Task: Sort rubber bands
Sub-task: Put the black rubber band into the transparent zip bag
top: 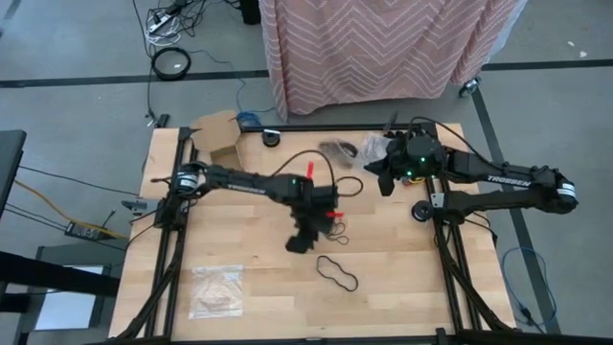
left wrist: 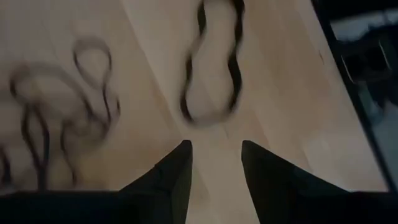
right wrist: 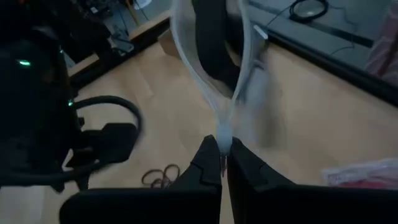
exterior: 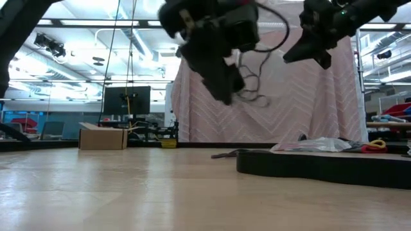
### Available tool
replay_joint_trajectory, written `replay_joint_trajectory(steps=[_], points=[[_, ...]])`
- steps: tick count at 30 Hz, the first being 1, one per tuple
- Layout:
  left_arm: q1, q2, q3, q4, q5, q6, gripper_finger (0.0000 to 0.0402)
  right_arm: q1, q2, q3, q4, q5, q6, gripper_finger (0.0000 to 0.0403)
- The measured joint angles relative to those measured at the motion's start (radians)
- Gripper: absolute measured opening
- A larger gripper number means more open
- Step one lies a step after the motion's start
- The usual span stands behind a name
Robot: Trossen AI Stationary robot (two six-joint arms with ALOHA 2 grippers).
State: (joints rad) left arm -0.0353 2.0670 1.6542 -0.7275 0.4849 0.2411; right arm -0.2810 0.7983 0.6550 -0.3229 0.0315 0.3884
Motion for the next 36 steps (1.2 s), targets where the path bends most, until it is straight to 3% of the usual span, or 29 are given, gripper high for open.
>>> replay_joint_trajectory(steps=[6,18,22,31,36], points=[[-0.049,-0.001,-0.088,0.214,-0.158,-0.005,0.0145,0.0,-0.016,-0.046,0.015,-0.001,0.045,0.0001],[-0.082,0.001,-0.231,0.418,-0.144,-0.185,0.0144,0.0,-0.016,-0.056,0.039,0.001,0.064,0.0001],[-0.098,0.001,-0.262,0.433,-0.246,-0.24,0.0144,0.0,-0.016,-0.056,0.039,0.011,0.071,0.0001],[-0.102,0.0,-0.36,0.571,-0.275,-0.37,0.0143,-0.001,-0.016,-0.056,0.038,0.029,0.074,0.0001],[-0.101,-0.002,-0.379,0.582,-0.273,-0.429,0.0097,-0.001,-0.016,-0.056,0.037,0.029,0.074,0.0001]])
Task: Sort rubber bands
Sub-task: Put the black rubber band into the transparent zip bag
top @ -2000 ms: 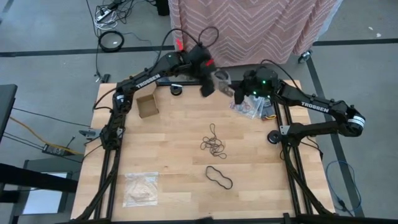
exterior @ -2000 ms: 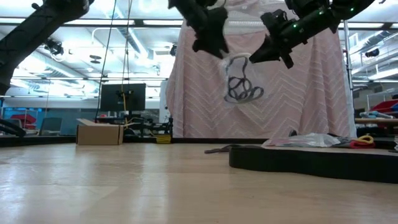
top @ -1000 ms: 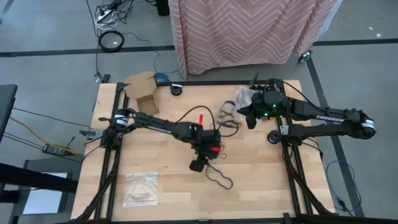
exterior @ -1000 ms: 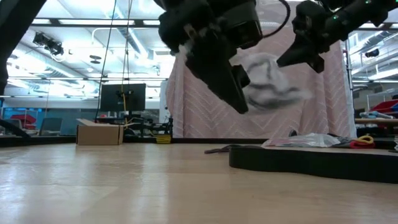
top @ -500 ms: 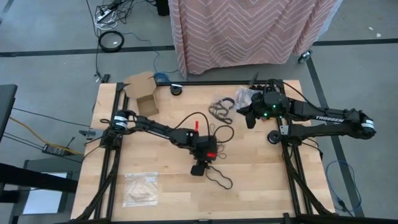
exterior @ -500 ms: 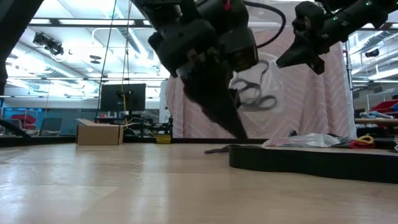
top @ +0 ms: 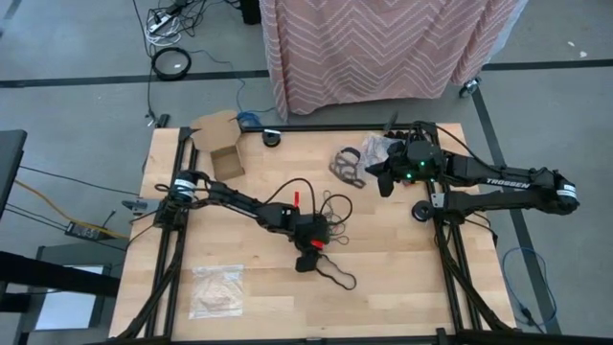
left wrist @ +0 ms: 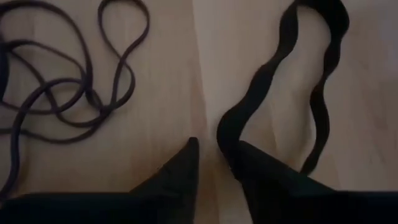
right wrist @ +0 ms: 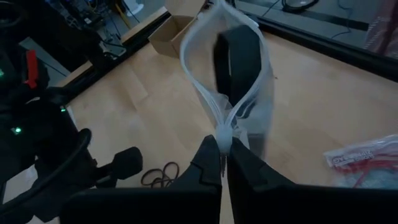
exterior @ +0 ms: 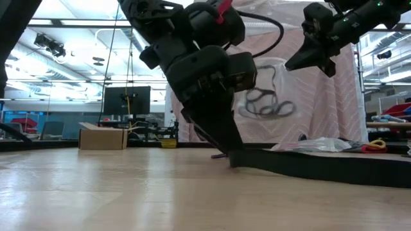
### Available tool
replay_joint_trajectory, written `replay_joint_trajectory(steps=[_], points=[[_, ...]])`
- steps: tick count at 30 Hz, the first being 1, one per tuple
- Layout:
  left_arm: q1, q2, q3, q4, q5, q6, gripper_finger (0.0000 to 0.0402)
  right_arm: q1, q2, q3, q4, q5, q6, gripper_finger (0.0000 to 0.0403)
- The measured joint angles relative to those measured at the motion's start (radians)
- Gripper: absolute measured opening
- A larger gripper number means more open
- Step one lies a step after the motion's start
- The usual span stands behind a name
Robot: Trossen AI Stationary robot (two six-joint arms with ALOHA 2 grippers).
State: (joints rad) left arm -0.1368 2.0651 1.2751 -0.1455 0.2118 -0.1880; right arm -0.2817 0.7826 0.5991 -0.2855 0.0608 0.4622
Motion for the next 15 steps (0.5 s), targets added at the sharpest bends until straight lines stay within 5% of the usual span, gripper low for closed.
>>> replay_joint_trajectory(steps=[4,10,15], points=[[0.005,0.0,-0.001,-0.011,0.006,-0.047,0.0015,0.0,0.0,0.0,0.0,0.001,0.01,0.0001],[0.041,-0.018,0.022,-0.081,0.013,-0.107,0.0004,0.0,0.0,0.0,0.002,-0.001,0.012,0.0001],[0.095,-0.106,0.102,-0.187,-0.078,-0.004,0.0002,0.0,0.0,0.0,0.028,-0.035,0.016,0.0001]])
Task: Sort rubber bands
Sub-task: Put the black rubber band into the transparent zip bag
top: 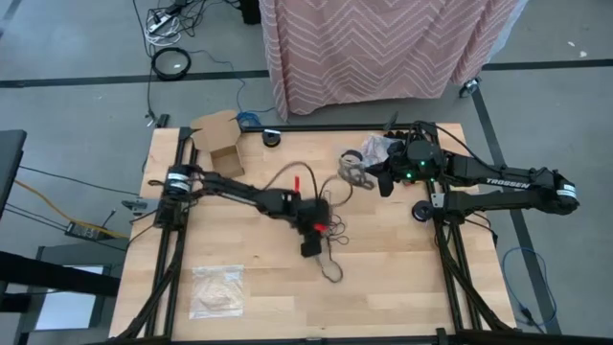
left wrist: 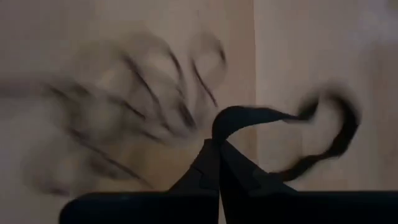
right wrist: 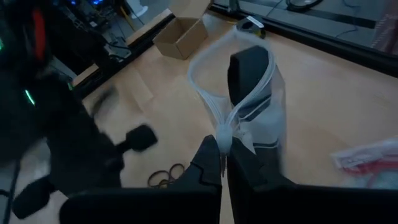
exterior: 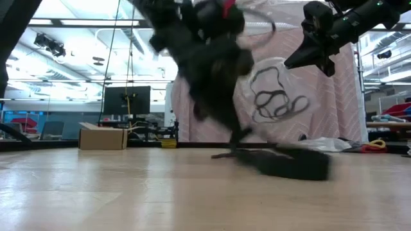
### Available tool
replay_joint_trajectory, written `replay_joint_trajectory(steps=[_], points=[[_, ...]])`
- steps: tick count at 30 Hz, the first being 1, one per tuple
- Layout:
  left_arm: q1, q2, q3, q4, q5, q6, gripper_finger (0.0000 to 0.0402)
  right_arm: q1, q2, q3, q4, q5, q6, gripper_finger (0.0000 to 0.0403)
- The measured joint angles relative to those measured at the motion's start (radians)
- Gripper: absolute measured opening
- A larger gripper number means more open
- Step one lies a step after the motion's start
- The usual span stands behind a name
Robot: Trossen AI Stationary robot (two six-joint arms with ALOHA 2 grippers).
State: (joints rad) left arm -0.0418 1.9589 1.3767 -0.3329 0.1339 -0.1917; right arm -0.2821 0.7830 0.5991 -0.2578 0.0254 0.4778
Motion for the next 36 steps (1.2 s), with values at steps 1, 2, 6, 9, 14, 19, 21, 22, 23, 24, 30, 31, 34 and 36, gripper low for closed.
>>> replay_joint_trajectory(steps=[1,2,6,9,14,19,21,22,23,24,30,31,34,36], points=[[0.013,-0.024,0.018,-0.03,-0.02,0.023,0.0002,0.0,0.0,0.0,0.009,-0.007,0.0,0.0001],[0.024,-0.041,0.035,-0.056,-0.045,0.045,0.0002,0.0,0.0,0.0,0.014,-0.019,0.0,0.0001],[0.07,-0.117,0.106,-0.148,-0.128,0.119,0.0001,0.0,0.0,0.0,0.047,-0.063,0.0,0.0001],[0.099,-0.184,0.17,-0.188,-0.181,0.156,0.0001,0.0,0.0,0.0,0.033,-0.078,-0.001,0.0001],[0.128,-0.255,0.274,-0.229,-0.292,0.217,0.0001,0.001,0.002,0.001,-0.036,-0.055,-0.016,0.0001],[0.159,-0.29,0.394,-0.216,-0.348,0.279,0.0,-0.002,0.019,-0.029,0.125,-0.223,-0.028,0.0001],[0.172,-0.288,0.436,-0.224,-0.349,0.299,0.0,-0.006,0.023,-0.021,0.151,-0.164,0.016,0.0001],[0.176,-0.287,0.453,-0.224,-0.349,0.313,0.0,-0.006,0.023,-0.019,0.091,-0.058,0.045,0.0001],[0.18,-0.286,0.468,-0.221,-0.35,0.321,0.0,-0.004,0.026,-0.02,0.032,0.041,0.067,0.0001],[0.182,-0.287,0.477,-0.211,-0.352,0.325,0.0,-0.003,0.039,-0.025,0.01,0.097,0.076,0.0001],[0.199,-0.287,0.495,-0.194,-0.354,0.345,0.0,0.005,0.083,-0.03,0.127,-0.172,0.018,0.0001],[0.2,-0.287,0.496,-0.189,-0.354,0.346,0.0,0.016,0.092,-0.034,0.099,-0.131,0.032,0.0001],[0.205,-0.285,0.496,-0.181,-0.355,0.367,0.0,0.042,0.111,-0.034,0.13,-0.088,0.036,0.0001],[0.206,-0.284,0.496,-0.178,-0.355,0.371,0.0,0.055,0.132,-0.032,0.167,-0.092,0.044,0.0001]])
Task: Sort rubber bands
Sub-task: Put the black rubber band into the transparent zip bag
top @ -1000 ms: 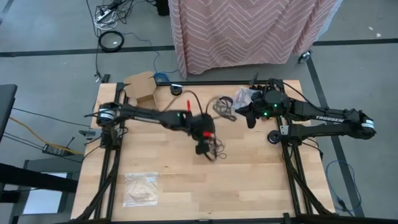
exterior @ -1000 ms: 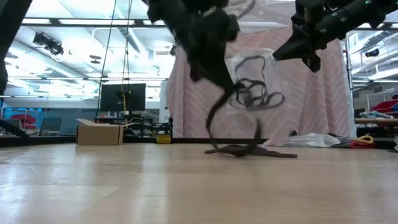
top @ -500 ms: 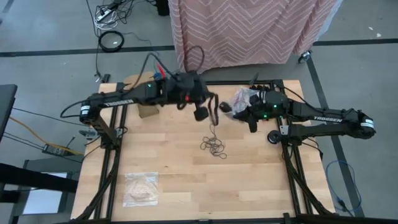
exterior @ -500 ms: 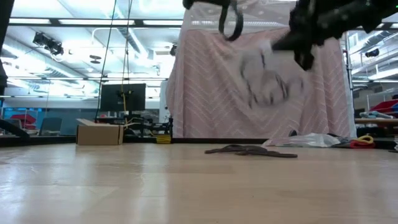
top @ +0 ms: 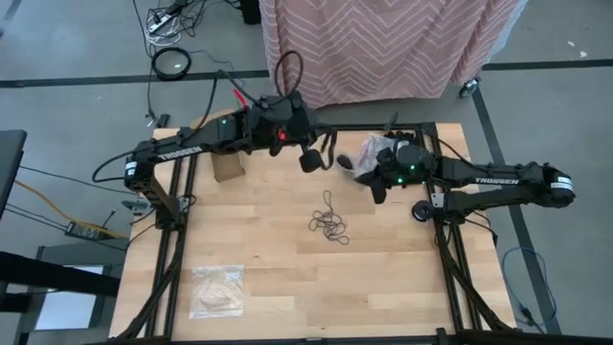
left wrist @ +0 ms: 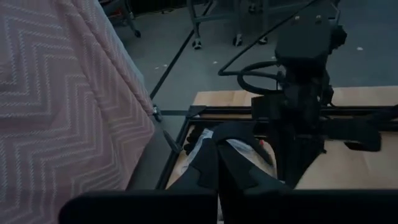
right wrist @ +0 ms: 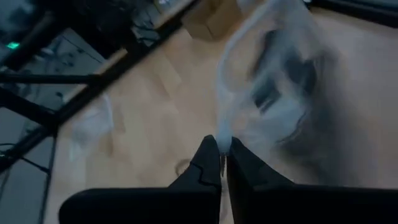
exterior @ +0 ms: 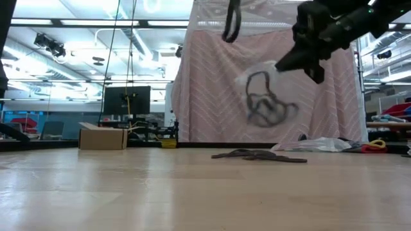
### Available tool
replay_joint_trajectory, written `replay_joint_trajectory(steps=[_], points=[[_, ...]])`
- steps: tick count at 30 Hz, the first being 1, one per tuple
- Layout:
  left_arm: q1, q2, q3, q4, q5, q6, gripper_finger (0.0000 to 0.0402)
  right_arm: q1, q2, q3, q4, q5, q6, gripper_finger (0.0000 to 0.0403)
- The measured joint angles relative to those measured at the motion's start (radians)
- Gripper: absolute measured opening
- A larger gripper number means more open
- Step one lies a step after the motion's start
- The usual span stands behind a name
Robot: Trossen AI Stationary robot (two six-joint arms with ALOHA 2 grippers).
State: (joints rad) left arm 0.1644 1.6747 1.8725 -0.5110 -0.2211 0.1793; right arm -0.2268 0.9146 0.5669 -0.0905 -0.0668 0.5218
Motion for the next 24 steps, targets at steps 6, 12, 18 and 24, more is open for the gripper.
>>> replay_joint_trajectory(steps=[6,12,18,24], points=[[0.005,0.001,0.0,0.025,0.0,0.005,0.0,0.029,0.047,0.0,0.075,0.011,0.012,0.0001],[0.005,0.001,-0.013,0.061,0.0,0.019,0.0,0.038,0.083,0.0,0.14,0.016,0.029,0.0],[0.005,0.001,-0.071,0.086,0.001,0.019,0.0,0.037,0.079,0.0,0.165,0.026,0.029,0.0],[0.006,0.002,-0.125,0.112,0.0,0.001,0.0,0.037,0.079,0.0,0.169,0.025,0.029,0.0]])
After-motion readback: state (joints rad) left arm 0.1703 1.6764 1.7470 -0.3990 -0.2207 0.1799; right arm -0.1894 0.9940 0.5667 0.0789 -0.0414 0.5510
